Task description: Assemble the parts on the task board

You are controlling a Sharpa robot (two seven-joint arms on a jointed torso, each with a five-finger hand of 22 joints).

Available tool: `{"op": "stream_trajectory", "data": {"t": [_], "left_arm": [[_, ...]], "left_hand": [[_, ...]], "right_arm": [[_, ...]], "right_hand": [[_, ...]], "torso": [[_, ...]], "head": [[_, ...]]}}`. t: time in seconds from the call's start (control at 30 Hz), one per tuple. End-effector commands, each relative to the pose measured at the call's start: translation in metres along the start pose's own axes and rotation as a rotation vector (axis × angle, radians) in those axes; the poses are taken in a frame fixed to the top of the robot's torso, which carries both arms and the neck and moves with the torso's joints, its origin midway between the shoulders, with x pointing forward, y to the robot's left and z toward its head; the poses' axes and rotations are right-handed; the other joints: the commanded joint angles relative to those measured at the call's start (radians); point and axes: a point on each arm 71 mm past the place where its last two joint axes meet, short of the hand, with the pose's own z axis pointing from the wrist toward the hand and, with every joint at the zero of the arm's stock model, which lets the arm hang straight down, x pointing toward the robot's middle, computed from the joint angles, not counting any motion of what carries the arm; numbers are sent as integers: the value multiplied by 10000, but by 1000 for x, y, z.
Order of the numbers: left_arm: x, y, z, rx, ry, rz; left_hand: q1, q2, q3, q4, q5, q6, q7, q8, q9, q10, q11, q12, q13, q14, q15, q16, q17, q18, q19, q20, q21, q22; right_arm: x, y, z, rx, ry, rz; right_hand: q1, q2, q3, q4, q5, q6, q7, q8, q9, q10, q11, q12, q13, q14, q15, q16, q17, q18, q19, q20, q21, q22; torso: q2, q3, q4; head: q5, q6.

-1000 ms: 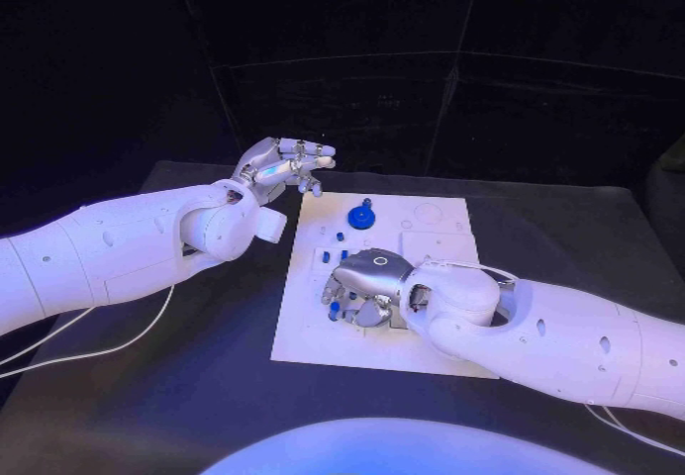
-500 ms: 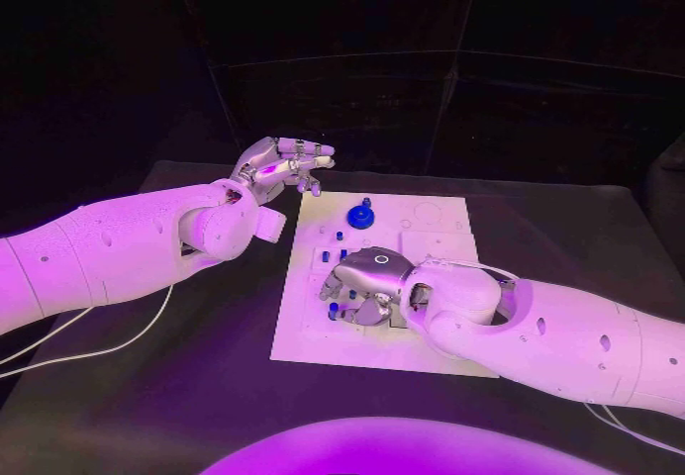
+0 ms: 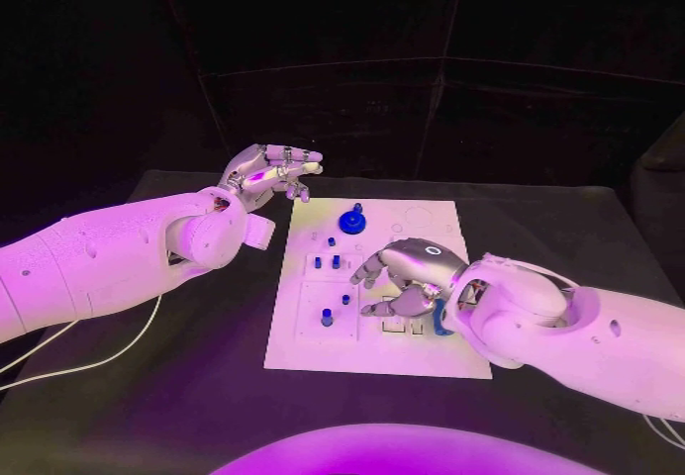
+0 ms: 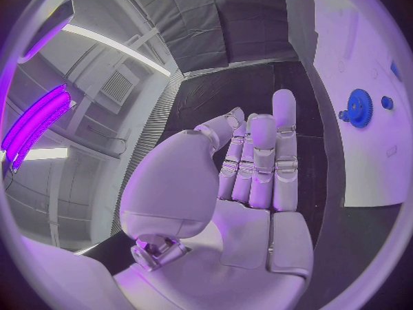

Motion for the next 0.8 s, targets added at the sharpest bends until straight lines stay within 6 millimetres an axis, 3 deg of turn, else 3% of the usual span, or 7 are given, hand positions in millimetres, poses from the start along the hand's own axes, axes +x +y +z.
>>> {"op": "stream_trajectory", "data": {"t": [0.03, 0.1, 0.2, 0.27, 0.47, 0.6, 0.8], "left_arm": [[0, -1, 0, 35, 81, -70], [0, -1, -1, 36, 70, -65], [0, -2, -1, 41, 77, -68], [1, -2, -1, 39, 89, -74], [1, -1, -1, 39, 113, -84], [1, -1, -1, 38, 116, -87], [0, -2, -1, 35, 116, -87]], "left_hand": [[-14, 8, -26, -22, 65, -68, 9, 31, -3, -67, -11, 33, 15, -70, 8, -38, -7, 130, -58, 11, -33, -9], [-14, 8, -26, -22, 65, -68, 9, 31, -3, -67, -11, 33, 15, -70, 8, -38, -7, 130, -58, 11, -33, -9], [-14, 8, -26, -22, 65, -68, 9, 31, -3, -67, -11, 33, 15, -70, 8, -38, -7, 130, -58, 11, -33, -9], [-14, 8, -26, -22, 65, -68, 9, 31, -3, -67, -11, 33, 15, -70, 8, -38, -7, 130, -58, 11, -33, -9], [-14, 8, -26, -22, 65, -68, 9, 31, -3, -67, -11, 33, 15, -70, 8, -38, -7, 130, -58, 11, -33, -9], [-14, 8, -26, -22, 65, -68, 9, 31, -3, -67, -11, 33, 15, -70, 8, -38, -7, 130, -58, 11, -33, -9], [-25, 6, -31, -19, 64, -72, 9, 39, -2, -75, -11, 47, 16, -75, 9, -38, -16, 130, -59, 13, -36, -10]], "right_arm": [[-20, -23, -17, 1512, -933, 2220], [-26, -37, -29, 2195, -885, 2556], [-31, -52, -46, 2958, -761, 2687], [-33, -60, -55, 3351, -652, 2595], [-30, -76, -73, 4703, -152, 2063], [-21, -81, -81, 5464, 296, 1630], [-5, -80, -84, 5852, 975, 1169]], "right_hand": [[53, 78, -212, 12, 53, 473, -198, 235, 78, 1665, -321, 1206, 614, 369, -293, 547, 765, -86, 410, -169, 671, 958], [-240, 75, -513, 244, 347, 720, -390, 389, 109, 2335, -516, 2532, 1731, 429, -474, 679, 895, -150, 580, -368, 943, 1309], [-606, 38, -1170, 686, 1449, 762, -591, 548, 86, 2642, -576, 7023, 6750, 527, -640, 1112, 1475, -257, 750, -537, 1299, 1791], [-363, 424, -1670, 1060, 1555, 703, -660, 838, 84, 2193, -578, 9296, 9344, 536, -655, 1381, 1797, -255, 776, -602, 1481, 2030], [-988, 521, -2370, 1816, 1407, 885, -595, 1238, 240, 2721, -668, 10515, 11055, 616, -615, 1716, 2340, -337, 867, -569, 1733, 2434], [-1242, 553, -2815, 2409, 1375, 920, -664, 1502, 468, 2823, -735, 10750, 11456, 653, -666, 1897, 2631, -370, 916, -613, 1862, 2637], [-1433, 572, -3083, 2503, 1338, 888, -698, 1656, 642, 2934, -747, 10935, 11767, 689, -683, 2044, 2883, -409, 970, -631, 1992, 2848]], "torso": [[-25, -19, -48], [-42, -35, -77], [-52, -53, -110], [-57, -51, -147], [-70, -26, -245], [-77, -50, -210], [-70, -61, -195]], "head": [[-196, 84], [-324, 115], [-493, 145], [-560, 174], [-652, 181], [-733, 172], [-764, 175]]}}
